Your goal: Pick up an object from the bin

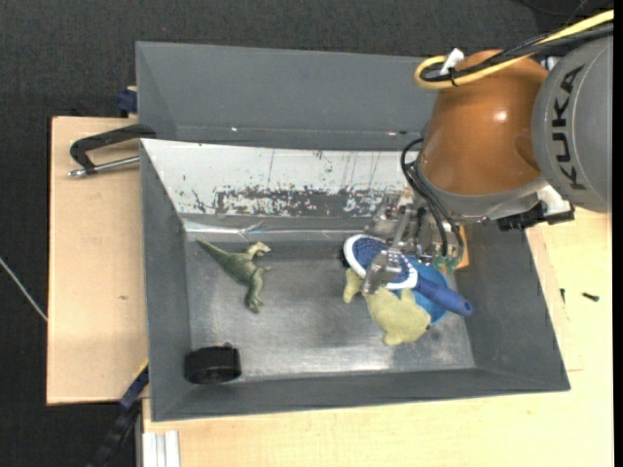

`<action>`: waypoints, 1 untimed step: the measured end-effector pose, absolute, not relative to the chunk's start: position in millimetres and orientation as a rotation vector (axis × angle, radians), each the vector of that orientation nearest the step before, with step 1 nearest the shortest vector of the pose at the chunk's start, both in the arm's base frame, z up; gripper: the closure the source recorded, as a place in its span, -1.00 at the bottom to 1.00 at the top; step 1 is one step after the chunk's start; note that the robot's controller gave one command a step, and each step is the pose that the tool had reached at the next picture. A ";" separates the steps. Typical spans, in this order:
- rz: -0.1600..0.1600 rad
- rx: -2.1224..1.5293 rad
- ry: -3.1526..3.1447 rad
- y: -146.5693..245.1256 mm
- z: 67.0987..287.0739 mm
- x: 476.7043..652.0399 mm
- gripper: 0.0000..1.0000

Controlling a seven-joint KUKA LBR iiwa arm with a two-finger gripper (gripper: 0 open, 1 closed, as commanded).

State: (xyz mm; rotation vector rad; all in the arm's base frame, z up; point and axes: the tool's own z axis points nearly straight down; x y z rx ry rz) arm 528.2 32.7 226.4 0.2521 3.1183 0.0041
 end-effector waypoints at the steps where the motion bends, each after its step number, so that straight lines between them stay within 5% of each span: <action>1: 0.002 0.253 3.128 32.8 221.5 526.3 1.00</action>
Offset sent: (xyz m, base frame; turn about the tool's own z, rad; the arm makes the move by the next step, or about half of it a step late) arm 0.0000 0.0000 0.0000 0.0000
